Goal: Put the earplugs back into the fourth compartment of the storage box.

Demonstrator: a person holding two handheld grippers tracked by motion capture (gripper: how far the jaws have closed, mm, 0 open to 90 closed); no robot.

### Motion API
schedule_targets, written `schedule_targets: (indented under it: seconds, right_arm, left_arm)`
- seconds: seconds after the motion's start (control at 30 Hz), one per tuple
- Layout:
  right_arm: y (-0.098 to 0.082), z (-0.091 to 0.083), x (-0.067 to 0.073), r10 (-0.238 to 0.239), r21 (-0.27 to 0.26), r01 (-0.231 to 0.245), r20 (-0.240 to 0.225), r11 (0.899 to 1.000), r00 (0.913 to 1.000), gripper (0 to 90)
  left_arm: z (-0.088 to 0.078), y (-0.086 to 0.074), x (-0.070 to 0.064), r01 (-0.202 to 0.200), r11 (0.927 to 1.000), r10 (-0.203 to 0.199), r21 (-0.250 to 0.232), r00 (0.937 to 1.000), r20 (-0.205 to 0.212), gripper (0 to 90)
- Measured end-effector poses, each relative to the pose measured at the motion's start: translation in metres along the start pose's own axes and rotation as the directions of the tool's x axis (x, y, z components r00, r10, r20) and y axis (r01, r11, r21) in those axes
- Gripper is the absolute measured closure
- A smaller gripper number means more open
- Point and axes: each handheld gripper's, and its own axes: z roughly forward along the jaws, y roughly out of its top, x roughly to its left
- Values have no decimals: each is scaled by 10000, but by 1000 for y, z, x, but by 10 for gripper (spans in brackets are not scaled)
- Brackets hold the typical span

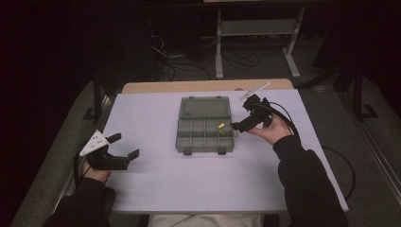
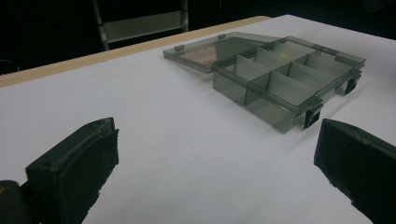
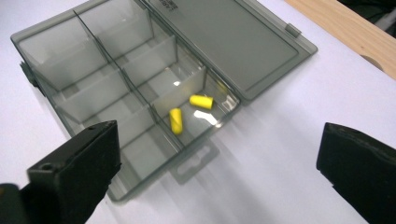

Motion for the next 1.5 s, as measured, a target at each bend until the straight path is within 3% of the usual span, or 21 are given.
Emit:
schedule_targets:
  seconds: [0.33, 0.5, 0.77, 1.07, 1.33, 1.5]
  right_arm:
    - [-22, -18, 5, 305, -611, -305, -8, 9977, 9995, 0]
    - [-37, -28, 5, 596, -964, -573, 214, 9937, 9980, 0]
    - [-54, -37, 6, 934, -1343, -910, 115, 9867, 9956, 0]
    - [-80, -44, 5, 1335, -1719, -1338, -136, 9760, 9910, 0]
    - [-109, -49, 12, 1473, -2001, -1432, 59, 9693, 9891, 0]
    - [-130, -57, 13, 1799, -2376, -1703, 191, 9563, 9835, 0]
  left_arm:
    - [0, 0, 0, -24, 10000, 24, 0, 10000, -17, 0]
    - [0, 0, 0, -46, 10000, 46, 10, 10000, -21, 0]
    - [0, 0, 0, -62, 10000, 62, 16, 10000, -47, 0]
    - [-1, 0, -1, -48, 10000, 48, 12, 10000, -81, 0]
    - [0, 0, 0, -48, 10000, 49, 32, 10000, -78, 0]
    - [0, 0, 0, -49, 10000, 50, 25, 10000, -82, 0]
